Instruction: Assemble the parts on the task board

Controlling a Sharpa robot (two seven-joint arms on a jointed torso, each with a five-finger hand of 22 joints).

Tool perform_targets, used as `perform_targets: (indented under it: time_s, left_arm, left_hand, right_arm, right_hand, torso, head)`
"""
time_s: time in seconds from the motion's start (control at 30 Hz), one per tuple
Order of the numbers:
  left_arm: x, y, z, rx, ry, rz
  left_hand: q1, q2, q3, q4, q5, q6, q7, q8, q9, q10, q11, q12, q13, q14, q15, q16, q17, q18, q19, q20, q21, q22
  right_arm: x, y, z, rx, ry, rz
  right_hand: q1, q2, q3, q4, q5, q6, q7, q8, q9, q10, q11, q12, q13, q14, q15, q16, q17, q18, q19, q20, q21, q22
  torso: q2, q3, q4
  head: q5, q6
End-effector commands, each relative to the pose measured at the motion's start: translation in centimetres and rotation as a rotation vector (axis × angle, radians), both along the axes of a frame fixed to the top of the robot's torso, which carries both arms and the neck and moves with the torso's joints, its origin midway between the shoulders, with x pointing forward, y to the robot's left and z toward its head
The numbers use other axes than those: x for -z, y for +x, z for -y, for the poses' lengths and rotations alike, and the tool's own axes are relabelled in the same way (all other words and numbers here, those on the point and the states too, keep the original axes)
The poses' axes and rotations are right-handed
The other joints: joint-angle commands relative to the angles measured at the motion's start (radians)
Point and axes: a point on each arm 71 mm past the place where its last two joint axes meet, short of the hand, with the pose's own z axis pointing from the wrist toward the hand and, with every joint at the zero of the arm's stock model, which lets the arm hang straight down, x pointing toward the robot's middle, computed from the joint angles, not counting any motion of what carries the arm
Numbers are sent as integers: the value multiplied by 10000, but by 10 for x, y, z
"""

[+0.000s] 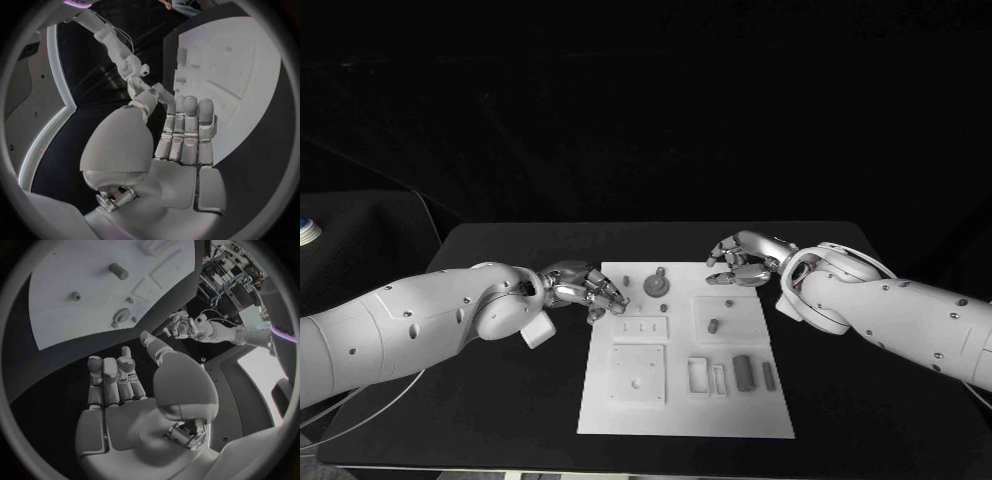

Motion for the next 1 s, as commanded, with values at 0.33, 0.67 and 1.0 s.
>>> perform_targets:
  time_s: [0.33,0.67,1.0]
  left_arm:
    - [1,-8,8,1108,-547,-963]
    - [4,-13,11,1882,-486,-1670]
    - [7,-16,13,2465,-362,-2248]
  left_hand:
    - [17,105,46,-73,21,15,-97,46,3,-9,-58,-61,-26,-89,9,-42,-10,-3,-96,14,-60,-18]
    - [-29,104,35,-93,19,-4,-119,33,-3,-28,-80,-116,-59,-182,43,-44,-13,-42,-215,42,-122,-43]
    - [-50,131,41,-97,22,-15,-132,27,-6,-38,-93,-146,-77,-239,58,-46,-14,-63,-287,58,-162,-59]
  right_arm:
    - [1,-26,-19,-1551,998,411]
    - [7,-50,-50,-2858,1744,511]
    - [8,-64,-73,-3719,1862,316]
  right_hand:
    - [179,91,136,-98,22,106,46,68,30,-34,-15,-10,-25,-32,-12,33,-22,-20,-52,-14,405,-19]
    - [462,114,283,-175,23,374,20,197,98,-36,-21,-9,-57,-55,-16,32,-45,-19,-77,-21,405,-40]
    - [560,139,340,-180,24,502,7,257,129,-25,-23,-10,-73,-59,-16,34,-54,-23,-80,-21,408,-48]
  torso:
    - [-10,-1,7]
    - [-3,9,27]
    - [-9,-10,11]
  head:
    - [-82,-82]
    - [-66,-139]
    - [-25,-193]
